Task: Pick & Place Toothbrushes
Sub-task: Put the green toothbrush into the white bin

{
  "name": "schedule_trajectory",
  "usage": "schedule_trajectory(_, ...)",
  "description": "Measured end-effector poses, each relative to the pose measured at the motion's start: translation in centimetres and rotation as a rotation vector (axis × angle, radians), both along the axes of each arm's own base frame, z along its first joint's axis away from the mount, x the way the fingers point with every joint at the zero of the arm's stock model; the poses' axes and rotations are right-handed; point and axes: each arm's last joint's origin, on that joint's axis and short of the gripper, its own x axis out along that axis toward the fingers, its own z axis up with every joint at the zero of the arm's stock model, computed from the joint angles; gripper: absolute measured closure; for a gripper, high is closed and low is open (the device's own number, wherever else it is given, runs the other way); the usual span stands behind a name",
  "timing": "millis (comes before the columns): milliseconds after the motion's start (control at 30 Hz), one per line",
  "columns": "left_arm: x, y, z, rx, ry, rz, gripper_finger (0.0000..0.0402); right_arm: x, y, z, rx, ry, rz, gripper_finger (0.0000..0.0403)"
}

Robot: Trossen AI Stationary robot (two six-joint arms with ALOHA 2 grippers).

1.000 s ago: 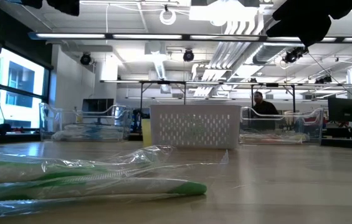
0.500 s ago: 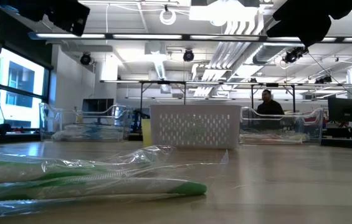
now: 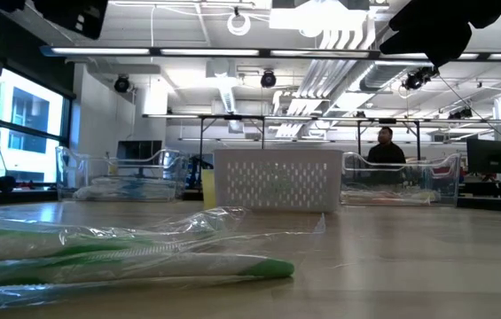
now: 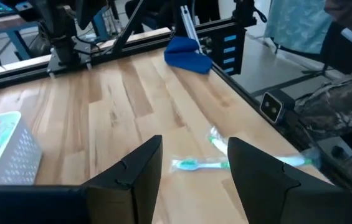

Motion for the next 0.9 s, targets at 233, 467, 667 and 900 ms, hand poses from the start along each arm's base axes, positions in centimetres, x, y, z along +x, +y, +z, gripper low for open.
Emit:
schedule_trajectory(233, 0.7, -3.1, 1.4, 0.001, -0.008, -0.014, 0.0224, 0.0, 0.0, 0.0, -0.002, 0.0, 0.001, 0.0229)
schedule_trajectory(467, 1.8, -4.4, 2.8, 0.018, -0.036, -0.042, 0.0224, 0.0, 0.0, 0.0, -0.008, 0.001, 0.0, 0.0229)
schedule_trajectory(667, 1.9, -4.5, 2.8, 0.055, -0.05, -0.054, 0.0224, 0.0, 0.0, 0.0, -0.006, 0.001, 0.002, 0.0229)
schedule_trajectory(900, 2.0, -4.5, 3.1, 0.034, -0.075, -0.052, 0.0224, 0.0, 0.0, 0.0, -0.007, 0.002, 0.002, 0.0229)
